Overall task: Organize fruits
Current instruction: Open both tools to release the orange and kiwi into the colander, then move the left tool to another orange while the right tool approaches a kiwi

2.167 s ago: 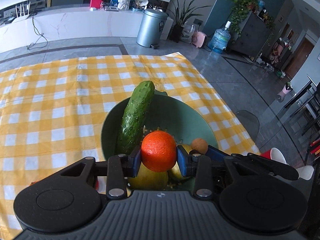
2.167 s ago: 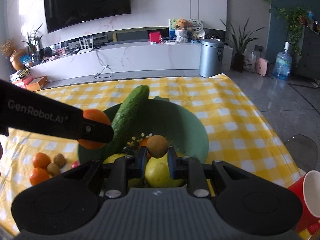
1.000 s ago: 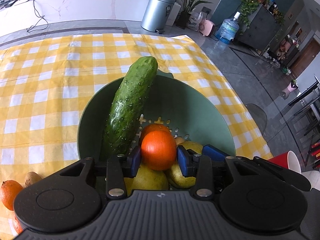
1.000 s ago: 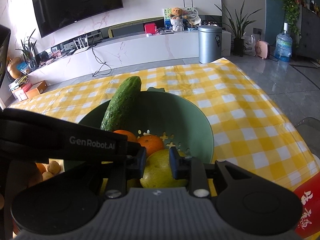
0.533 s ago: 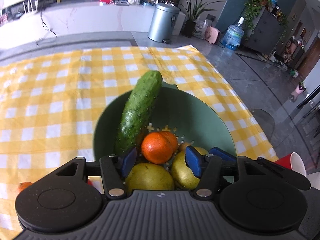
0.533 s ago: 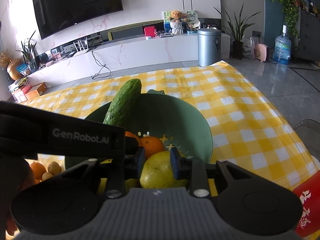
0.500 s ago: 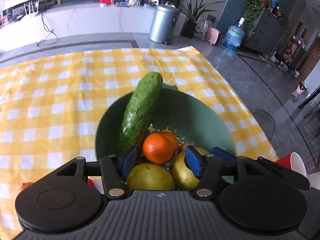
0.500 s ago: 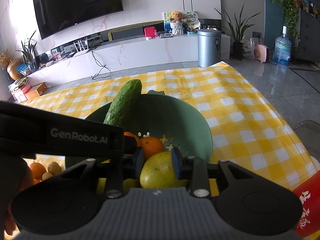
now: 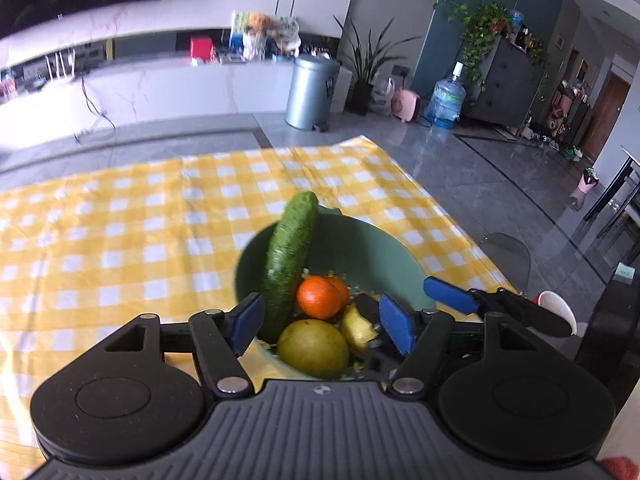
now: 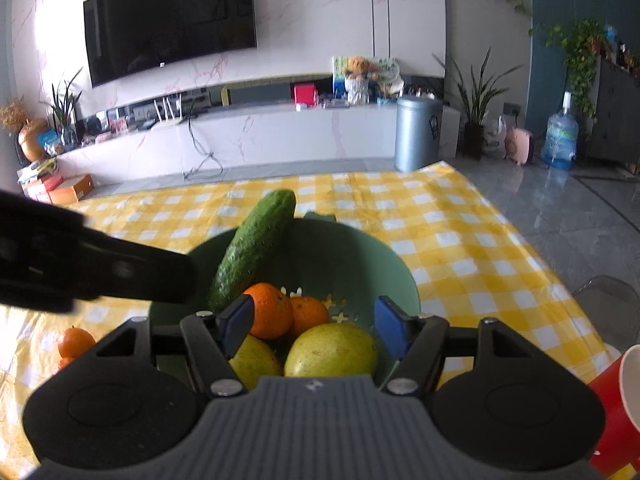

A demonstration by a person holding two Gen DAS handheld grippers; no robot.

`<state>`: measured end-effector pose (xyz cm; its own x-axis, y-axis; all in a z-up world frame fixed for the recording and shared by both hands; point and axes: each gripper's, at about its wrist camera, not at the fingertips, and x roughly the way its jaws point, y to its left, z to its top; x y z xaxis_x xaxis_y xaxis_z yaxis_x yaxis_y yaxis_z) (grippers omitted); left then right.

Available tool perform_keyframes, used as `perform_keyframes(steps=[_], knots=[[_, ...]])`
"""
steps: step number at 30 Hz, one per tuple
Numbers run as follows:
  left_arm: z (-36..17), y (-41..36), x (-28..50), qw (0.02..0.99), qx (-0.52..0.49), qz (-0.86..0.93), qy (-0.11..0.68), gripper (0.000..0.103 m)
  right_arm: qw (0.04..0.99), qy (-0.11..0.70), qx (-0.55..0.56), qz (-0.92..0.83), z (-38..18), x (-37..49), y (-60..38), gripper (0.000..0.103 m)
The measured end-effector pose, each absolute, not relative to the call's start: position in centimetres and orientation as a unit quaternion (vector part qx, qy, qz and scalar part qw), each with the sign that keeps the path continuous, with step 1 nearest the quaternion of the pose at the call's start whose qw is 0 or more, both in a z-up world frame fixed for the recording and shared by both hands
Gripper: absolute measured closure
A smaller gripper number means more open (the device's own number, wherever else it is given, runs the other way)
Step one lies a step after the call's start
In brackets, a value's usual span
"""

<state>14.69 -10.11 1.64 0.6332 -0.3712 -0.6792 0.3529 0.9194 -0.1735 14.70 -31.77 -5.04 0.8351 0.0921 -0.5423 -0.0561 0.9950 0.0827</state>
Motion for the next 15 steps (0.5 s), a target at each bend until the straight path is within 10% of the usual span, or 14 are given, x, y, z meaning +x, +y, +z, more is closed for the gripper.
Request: perform_keyframes(steps=[15], knots=[[2.9,-5.7,9.5,0.913,0.107,-0.174,0.353,0.025,0.961,0.233,0.112,0.101,-3.9,10.0,-29.1,0.036]])
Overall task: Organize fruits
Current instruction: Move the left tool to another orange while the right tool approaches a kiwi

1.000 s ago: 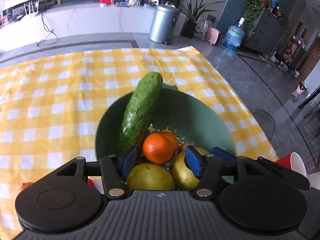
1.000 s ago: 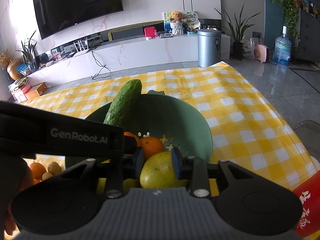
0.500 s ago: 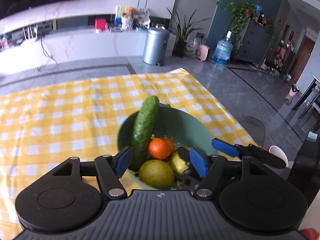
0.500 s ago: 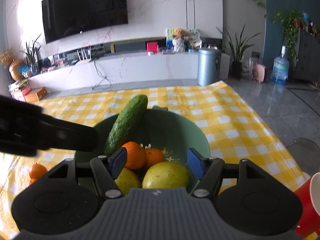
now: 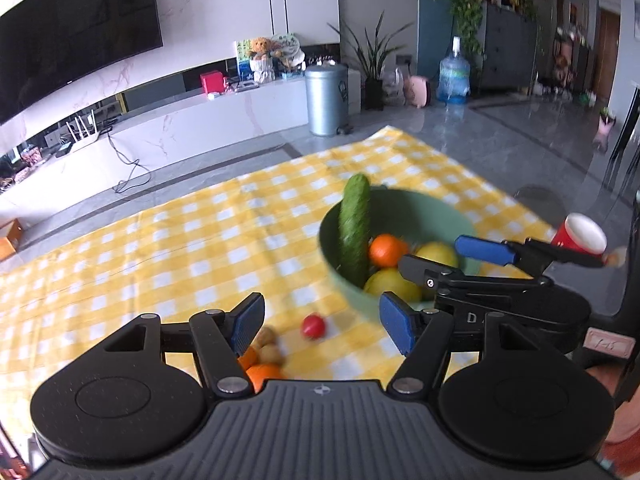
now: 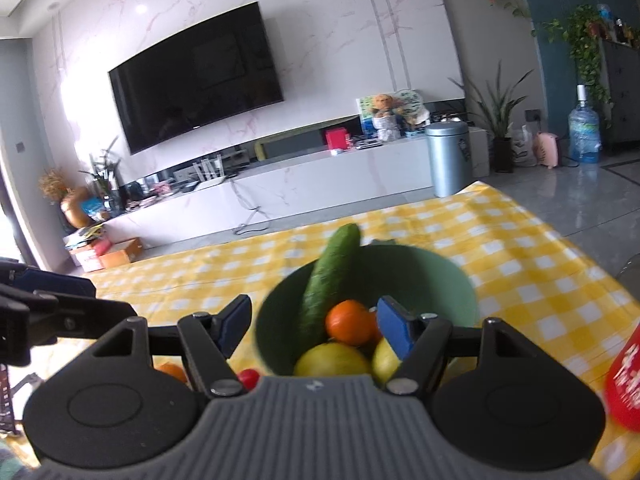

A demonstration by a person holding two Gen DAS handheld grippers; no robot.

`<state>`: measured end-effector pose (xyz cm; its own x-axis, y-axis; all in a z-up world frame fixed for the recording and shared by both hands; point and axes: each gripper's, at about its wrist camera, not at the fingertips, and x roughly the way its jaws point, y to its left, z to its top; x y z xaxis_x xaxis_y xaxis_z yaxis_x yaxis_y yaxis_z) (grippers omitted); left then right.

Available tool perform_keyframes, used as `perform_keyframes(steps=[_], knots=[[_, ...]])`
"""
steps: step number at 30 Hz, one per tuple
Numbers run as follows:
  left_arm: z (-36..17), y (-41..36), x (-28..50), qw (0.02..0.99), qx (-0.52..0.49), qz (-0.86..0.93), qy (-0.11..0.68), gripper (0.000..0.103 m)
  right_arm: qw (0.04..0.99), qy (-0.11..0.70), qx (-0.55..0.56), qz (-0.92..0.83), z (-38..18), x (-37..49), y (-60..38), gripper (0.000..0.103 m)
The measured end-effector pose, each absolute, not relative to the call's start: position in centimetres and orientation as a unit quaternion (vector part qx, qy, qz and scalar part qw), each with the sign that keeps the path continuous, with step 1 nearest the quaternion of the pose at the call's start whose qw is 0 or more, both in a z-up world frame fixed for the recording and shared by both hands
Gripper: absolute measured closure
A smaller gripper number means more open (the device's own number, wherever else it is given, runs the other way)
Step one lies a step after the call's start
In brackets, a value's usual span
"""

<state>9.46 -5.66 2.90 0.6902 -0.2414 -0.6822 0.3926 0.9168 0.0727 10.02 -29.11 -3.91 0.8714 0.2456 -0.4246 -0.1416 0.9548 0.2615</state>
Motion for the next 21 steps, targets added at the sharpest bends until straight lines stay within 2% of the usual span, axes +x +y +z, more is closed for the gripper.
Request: perform_keyframes(steps=[6,16,21], knots=[[1.7,-2.8,9.0,0.908,0.108,-0.162,0.370,0.026,0.953,0.254,0.087,0.142,-4.8,9.3,-25.5,0.036],[0.0,2.3,9.7,0.904,0.037,-0.154,0.398,0.027,0.942,0.292,0.039,0.163,-6.6,9.5,-22.1,0.036],[-1.0,4.0,10.5,0.898,-0.001,-0.161,0.409,0.032,0.938,0.304,0.024,0.165,-7.2,9.9,-21.4,0.037]])
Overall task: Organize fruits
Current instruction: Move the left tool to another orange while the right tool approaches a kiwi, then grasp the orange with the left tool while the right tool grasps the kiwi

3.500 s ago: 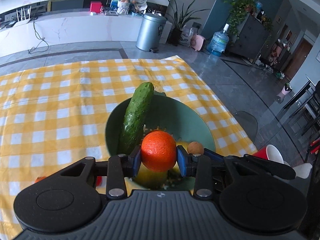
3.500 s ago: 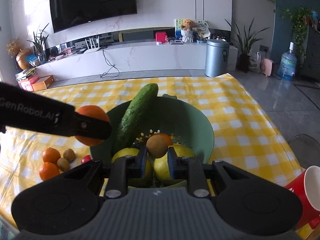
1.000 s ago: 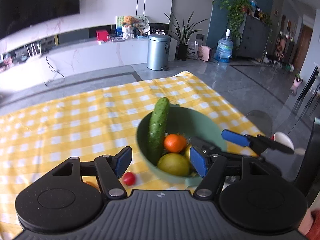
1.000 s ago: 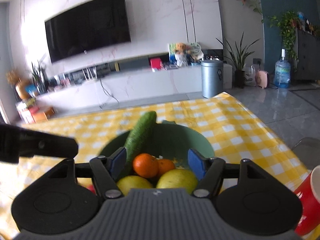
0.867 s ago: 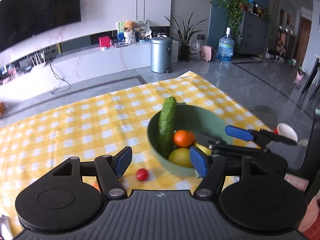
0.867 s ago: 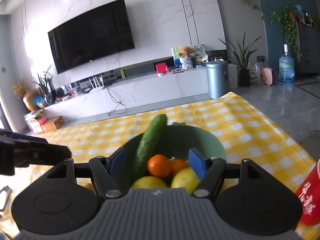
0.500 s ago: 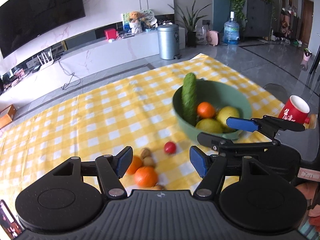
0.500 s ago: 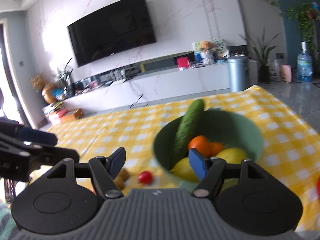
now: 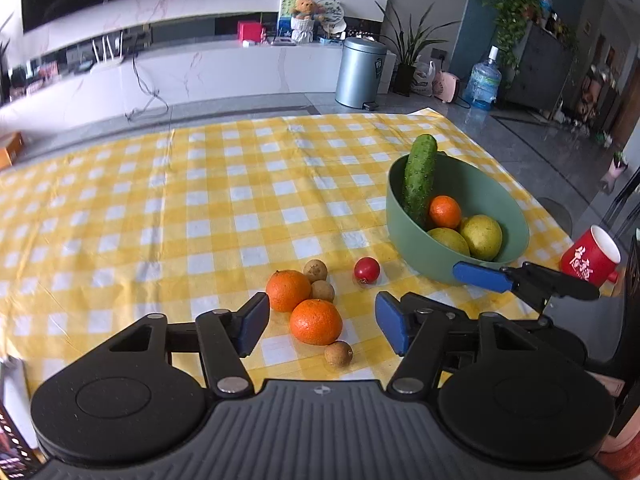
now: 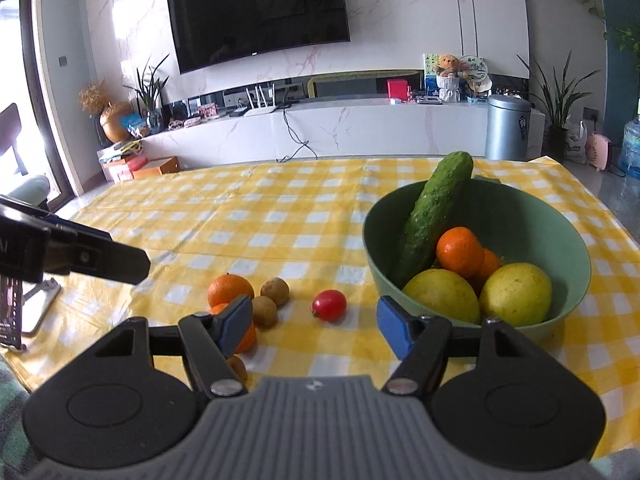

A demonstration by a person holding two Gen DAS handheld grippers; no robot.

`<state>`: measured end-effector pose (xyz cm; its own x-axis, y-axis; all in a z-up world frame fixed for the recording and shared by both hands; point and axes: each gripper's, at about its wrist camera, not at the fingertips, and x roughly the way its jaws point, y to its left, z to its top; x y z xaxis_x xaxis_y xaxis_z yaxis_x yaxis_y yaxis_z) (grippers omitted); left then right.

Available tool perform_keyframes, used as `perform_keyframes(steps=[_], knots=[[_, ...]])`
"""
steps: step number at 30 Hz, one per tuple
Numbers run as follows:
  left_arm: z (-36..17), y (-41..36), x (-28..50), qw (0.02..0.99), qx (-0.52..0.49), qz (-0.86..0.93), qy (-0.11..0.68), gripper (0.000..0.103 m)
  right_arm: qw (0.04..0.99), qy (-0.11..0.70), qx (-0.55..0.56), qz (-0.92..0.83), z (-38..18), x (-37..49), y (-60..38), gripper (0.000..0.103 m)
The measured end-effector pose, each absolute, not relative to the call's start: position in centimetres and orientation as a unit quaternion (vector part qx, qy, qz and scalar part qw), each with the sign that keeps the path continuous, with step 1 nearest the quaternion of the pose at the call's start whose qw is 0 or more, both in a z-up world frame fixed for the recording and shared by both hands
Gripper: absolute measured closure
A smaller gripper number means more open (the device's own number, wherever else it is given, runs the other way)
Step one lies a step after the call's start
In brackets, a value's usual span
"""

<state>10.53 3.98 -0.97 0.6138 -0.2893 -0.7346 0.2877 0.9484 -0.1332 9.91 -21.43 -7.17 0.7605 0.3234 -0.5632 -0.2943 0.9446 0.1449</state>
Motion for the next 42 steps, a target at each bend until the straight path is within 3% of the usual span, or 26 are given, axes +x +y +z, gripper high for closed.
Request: perform_keyframes(steps=[10,16,25,30,36,40,42], knots=[[-4.5,5.4,12.7,0.884,-0.046,-0.157,0.438,0.044,0.922,0.337,-0.005,0.188,-8.5,11.2,-19.8,0.057],[-6.7,5.5,13.8,0.868,-0.079,-0.170,0.459,0.045,0.912,0.359,-0.005,0.199,-9.2,12.1,-19.2,0.066],[-8.7,5.3,14.6,0.859,-0.121,-0.168,0.467,0.044,0.904,0.386,0.007,0.184,-10.0,13.1,-19.3,0.067],[-9.4,4.8,15.0,0.860,-0.118,-0.163,0.469,0.035,0.901,0.396,0.003,0.179,-10.4,13.5,-19.0,0.067],[-10.2,4.4,15.5,0.860,-0.104,-0.151,0.476,0.034,0.899,0.400,0.001,0.179,-10.6,13.7,-18.9,0.067],[-10.1,4.5,15.3,0.866,-0.097,-0.143,0.469,0.052,0.899,0.401,0.000,0.177,-10.7,13.8,-18.8,0.067],[-10.1,4.7,15.3,0.865,-0.104,-0.145,0.469,0.052,0.899,0.400,-0.002,0.178,-10.7,13.7,-18.7,0.067]])
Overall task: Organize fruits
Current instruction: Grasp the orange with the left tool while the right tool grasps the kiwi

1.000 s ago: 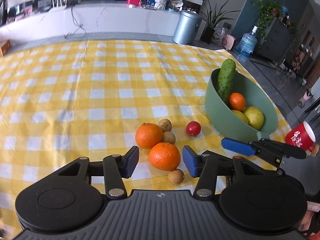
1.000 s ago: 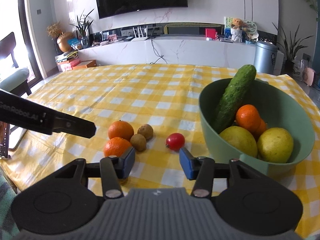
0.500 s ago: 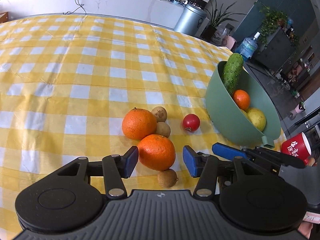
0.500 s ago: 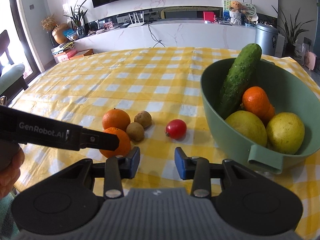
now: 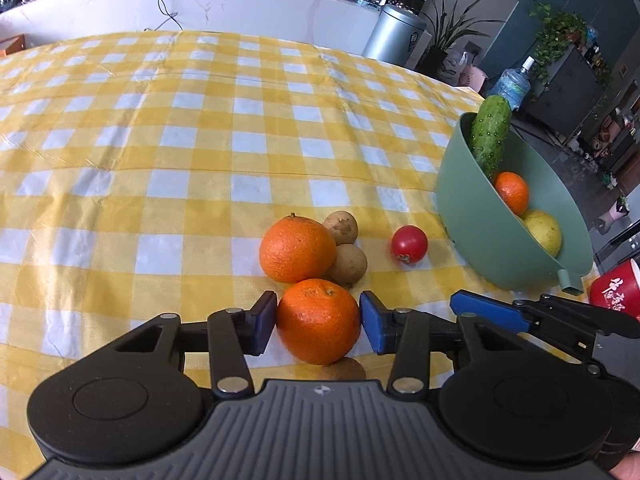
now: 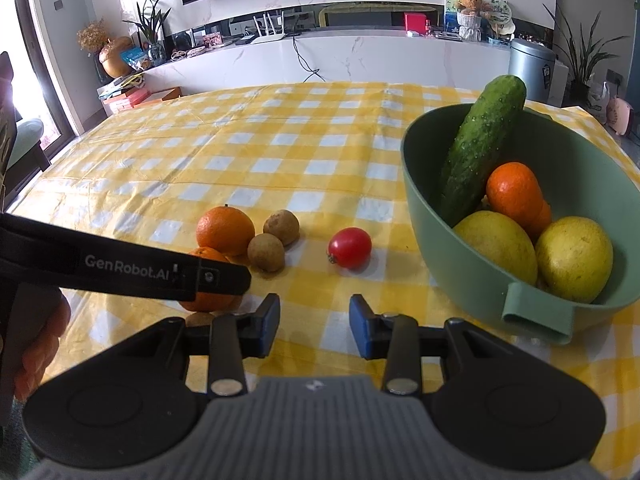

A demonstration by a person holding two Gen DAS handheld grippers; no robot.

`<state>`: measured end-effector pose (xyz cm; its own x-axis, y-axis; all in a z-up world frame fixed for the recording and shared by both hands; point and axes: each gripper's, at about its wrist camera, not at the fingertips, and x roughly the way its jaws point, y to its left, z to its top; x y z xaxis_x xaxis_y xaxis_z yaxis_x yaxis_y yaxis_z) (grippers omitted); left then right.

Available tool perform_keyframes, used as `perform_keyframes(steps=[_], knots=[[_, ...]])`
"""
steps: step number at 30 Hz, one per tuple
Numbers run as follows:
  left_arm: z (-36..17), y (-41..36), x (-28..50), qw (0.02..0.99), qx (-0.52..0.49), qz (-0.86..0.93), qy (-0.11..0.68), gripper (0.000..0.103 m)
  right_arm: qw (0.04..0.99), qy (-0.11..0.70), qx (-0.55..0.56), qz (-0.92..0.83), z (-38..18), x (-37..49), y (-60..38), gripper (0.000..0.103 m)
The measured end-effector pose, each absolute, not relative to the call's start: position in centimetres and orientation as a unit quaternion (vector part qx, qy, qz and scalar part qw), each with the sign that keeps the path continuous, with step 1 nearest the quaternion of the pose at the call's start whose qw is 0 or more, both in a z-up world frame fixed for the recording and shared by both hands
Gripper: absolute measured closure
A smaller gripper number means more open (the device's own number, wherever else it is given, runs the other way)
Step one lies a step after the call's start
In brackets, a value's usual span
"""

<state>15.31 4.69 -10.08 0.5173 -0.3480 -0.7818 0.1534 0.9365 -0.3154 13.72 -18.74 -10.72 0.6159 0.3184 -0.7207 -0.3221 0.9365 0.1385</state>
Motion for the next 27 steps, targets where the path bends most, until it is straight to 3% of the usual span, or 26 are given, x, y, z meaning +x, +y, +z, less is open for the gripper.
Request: perform_keyframes(steps=[23,27], knots=[[-7.5,7.5,12.5,0.875,-0.137,-0.124,0.447,0.054,0.889,0.360,-0.039,0.281,-10.0,11.5,-16.5,0.067],[-7.7,7.7,12.5,0.873,-0.140,-0.119,0.452,0.054,0.881,0.359,-0.054,0.303,-10.2,11.0,-15.5,0.075]])
